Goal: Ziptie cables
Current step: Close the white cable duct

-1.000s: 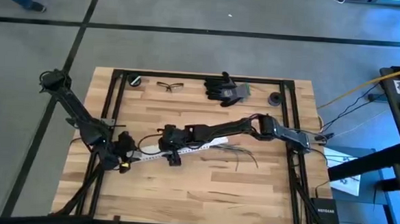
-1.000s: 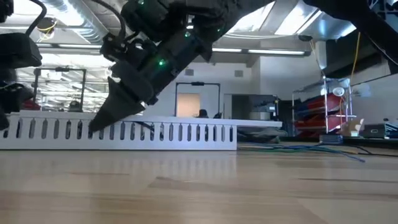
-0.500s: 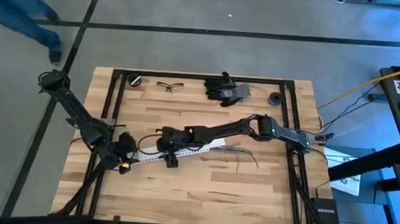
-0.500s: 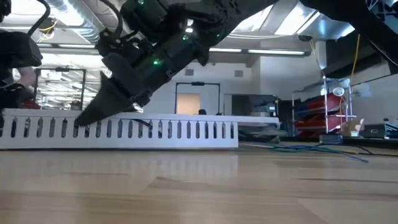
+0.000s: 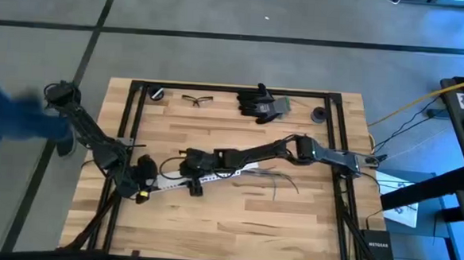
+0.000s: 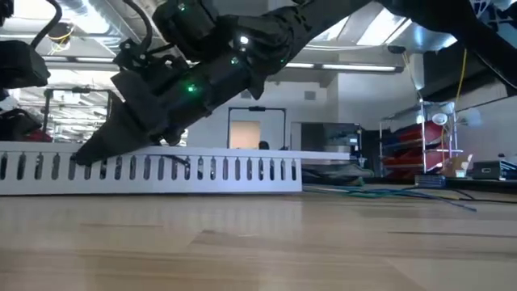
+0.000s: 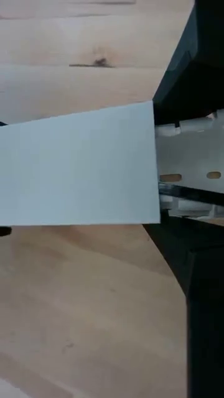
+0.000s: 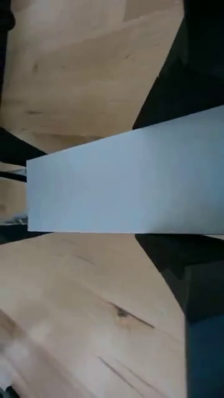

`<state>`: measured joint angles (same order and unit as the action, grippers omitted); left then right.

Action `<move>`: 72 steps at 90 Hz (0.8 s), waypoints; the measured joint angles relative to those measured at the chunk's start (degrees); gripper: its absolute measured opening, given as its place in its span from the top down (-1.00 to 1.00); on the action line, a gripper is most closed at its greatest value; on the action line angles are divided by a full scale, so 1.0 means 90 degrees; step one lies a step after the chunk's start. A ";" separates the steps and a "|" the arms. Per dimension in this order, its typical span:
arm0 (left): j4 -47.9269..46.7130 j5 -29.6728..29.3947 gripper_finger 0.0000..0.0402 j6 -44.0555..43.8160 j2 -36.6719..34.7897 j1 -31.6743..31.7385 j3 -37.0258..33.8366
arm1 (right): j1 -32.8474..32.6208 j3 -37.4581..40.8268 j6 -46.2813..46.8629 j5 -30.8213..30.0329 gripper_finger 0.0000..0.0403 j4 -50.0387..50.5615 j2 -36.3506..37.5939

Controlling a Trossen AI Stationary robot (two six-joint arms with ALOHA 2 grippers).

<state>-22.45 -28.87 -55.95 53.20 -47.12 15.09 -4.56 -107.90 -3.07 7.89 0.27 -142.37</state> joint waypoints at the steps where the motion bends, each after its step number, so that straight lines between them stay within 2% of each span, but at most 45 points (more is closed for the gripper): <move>1: 0.0002 0.0005 -0.03 0.0000 0.0001 0.0002 0.0000 | 0.0000 -0.0001 0.0000 -0.0004 -0.12 0.0013 0.0000; 26: 0.0025 -0.0048 -0.05 -0.0021 0.0008 0.0020 0.0002 | 0.0000 -0.0041 0.0026 -0.0084 -0.21 0.0238 0.0000; 37: -0.0012 0.0054 -0.17 -0.0074 0.0008 0.0202 0.0002 | 0.0006 -0.0041 -0.0006 -0.0089 -0.20 0.0271 0.0000; 45: -0.0038 0.0356 -0.29 0.0069 -0.0004 0.0390 0.0012 | 0.0012 -0.0041 -0.0019 -0.0094 -0.20 0.0282 0.0000; 57: -0.0960 0.0923 -0.37 -0.0144 -0.0100 0.0593 0.0427 | 0.0012 -0.0041 -0.0001 -0.0135 -0.20 0.0265 -0.0002; 66: -0.1837 0.1069 -0.36 -0.0396 -0.0195 0.0541 0.0888 | 0.0012 -0.0041 -0.0007 -0.0123 -0.20 0.0297 -0.0002; 72: -0.2065 0.1078 -0.35 -0.0486 -0.0236 0.0427 0.1094 | 0.0012 -0.0044 -0.0012 -0.0086 -0.20 0.0347 -0.0002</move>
<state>-41.04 -19.17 -60.32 51.08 -43.27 24.94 -4.45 -108.29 -3.18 7.12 3.39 -142.39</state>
